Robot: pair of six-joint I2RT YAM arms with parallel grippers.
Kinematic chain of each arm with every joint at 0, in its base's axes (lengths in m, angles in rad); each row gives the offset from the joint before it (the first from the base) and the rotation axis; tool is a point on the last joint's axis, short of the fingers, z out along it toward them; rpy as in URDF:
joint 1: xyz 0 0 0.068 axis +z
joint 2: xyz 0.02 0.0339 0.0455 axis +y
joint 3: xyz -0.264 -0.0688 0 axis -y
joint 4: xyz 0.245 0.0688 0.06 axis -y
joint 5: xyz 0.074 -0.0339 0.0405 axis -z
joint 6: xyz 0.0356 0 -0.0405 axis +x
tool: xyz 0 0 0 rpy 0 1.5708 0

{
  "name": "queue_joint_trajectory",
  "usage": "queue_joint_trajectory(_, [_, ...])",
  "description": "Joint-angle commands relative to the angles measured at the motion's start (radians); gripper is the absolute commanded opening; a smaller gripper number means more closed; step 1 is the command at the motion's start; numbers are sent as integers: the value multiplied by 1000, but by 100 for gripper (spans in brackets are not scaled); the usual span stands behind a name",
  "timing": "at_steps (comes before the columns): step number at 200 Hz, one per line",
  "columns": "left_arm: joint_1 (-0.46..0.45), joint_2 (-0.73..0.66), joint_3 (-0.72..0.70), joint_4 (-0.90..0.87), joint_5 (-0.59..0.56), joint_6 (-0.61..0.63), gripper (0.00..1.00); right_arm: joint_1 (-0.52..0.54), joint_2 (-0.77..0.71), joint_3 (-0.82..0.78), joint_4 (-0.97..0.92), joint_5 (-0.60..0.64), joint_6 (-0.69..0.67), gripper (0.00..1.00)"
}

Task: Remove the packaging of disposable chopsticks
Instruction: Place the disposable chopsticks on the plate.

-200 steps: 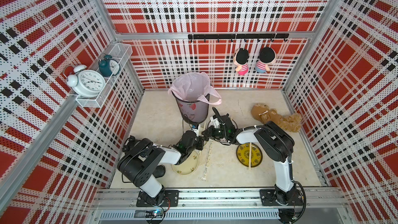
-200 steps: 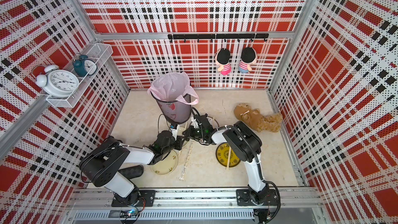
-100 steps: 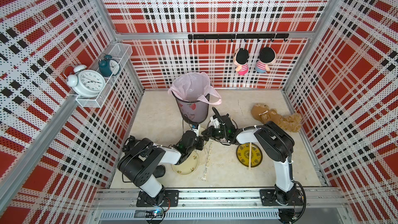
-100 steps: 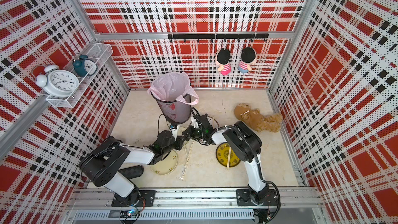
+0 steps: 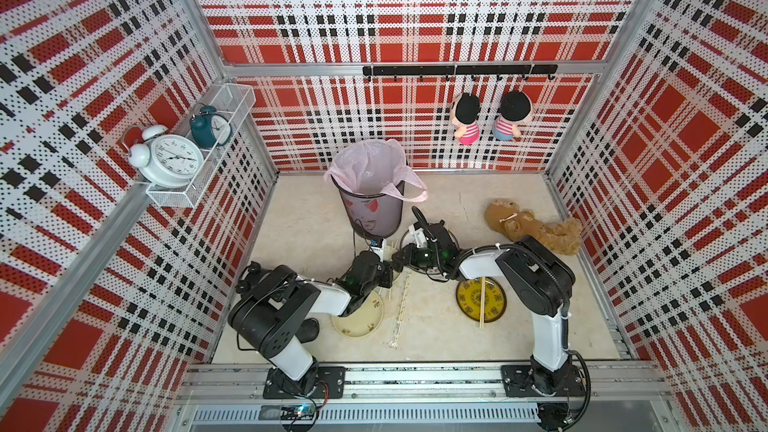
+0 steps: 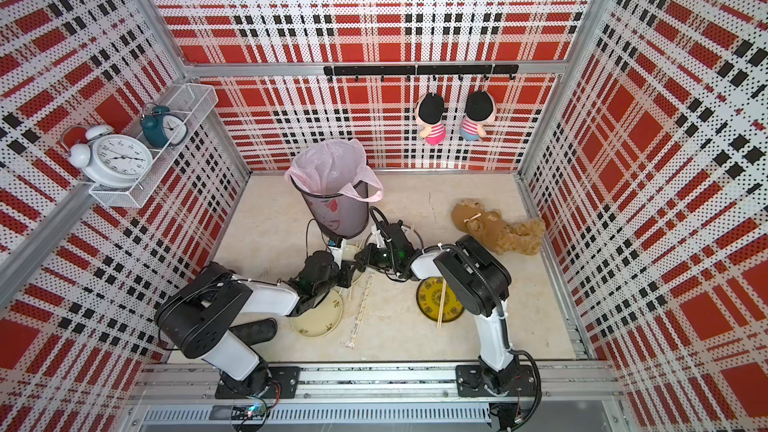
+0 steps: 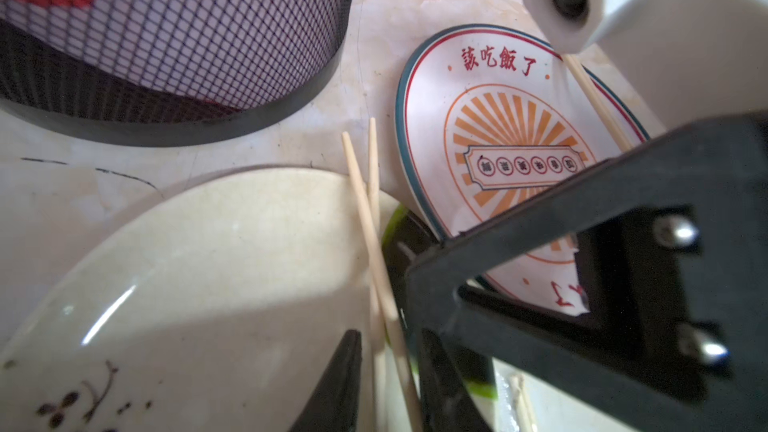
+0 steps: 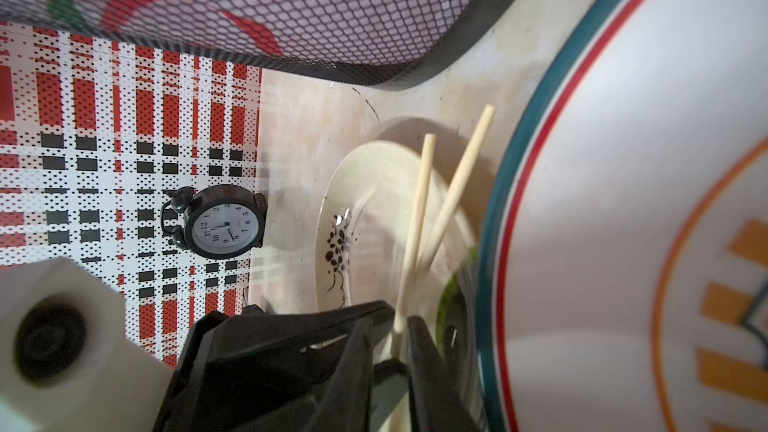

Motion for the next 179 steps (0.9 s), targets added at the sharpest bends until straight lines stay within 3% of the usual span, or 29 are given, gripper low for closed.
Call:
queue_joint_trajectory(1, [-5, 7, 29, -12, -25, -6, 29, -7, -53, -17, -13, 40, -21, 19])
queue_joint_trajectory(179, [-45, 26, 77, -39, -71, -20, 36, -5, -172, -92, -93, 128, -116, 21])
